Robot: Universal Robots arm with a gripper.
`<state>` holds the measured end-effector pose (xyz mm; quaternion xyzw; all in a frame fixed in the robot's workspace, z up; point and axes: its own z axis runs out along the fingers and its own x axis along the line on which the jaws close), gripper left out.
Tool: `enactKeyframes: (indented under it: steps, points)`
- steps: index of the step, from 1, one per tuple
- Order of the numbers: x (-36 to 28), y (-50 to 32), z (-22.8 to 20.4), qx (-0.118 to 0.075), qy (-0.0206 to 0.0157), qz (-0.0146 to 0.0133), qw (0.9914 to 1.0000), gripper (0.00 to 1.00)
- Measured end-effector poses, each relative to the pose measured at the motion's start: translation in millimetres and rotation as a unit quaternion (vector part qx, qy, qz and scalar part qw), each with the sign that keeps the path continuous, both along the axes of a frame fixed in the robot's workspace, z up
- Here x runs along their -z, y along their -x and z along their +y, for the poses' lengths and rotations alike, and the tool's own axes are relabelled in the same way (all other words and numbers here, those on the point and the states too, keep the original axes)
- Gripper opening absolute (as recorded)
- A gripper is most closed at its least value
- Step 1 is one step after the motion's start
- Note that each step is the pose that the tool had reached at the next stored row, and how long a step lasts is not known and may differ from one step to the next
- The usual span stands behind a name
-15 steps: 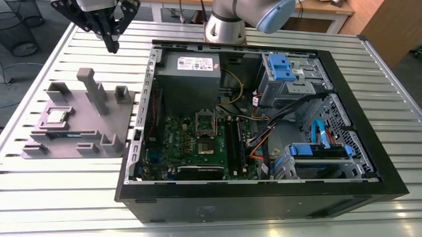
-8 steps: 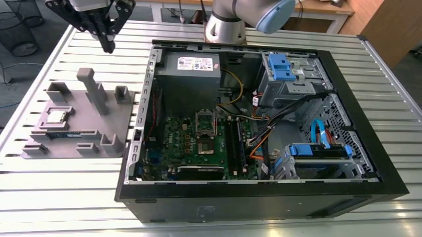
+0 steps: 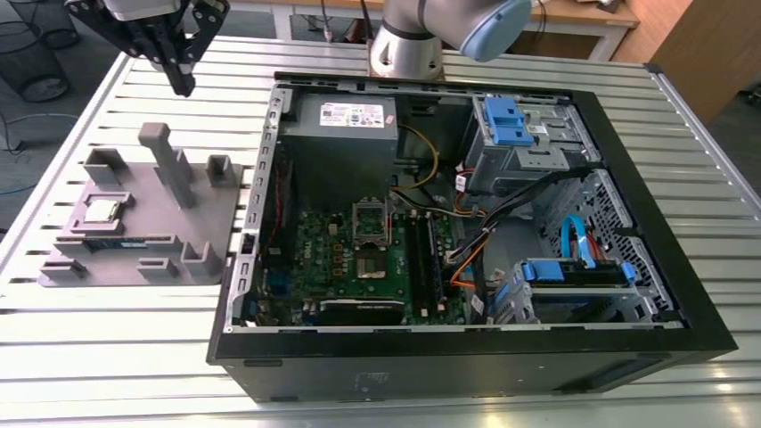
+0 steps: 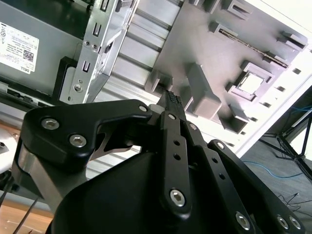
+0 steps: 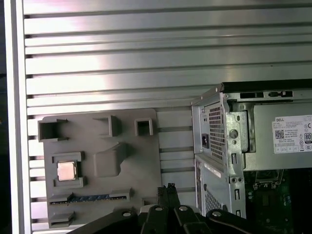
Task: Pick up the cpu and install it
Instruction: 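Reach for the cpu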
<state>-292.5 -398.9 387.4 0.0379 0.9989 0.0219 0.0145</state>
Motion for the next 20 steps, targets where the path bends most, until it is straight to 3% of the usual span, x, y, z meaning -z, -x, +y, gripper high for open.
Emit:
enactKeyframes:
  steps: [9, 20]
  points:
    - [1.0, 12.8, 0.0, 0.000, 0.0000, 0.0000, 1.00000, 0.11]
    - [1.6, 21.4, 0.0, 0.000, 0.0000, 0.0000, 1.00000, 0.11]
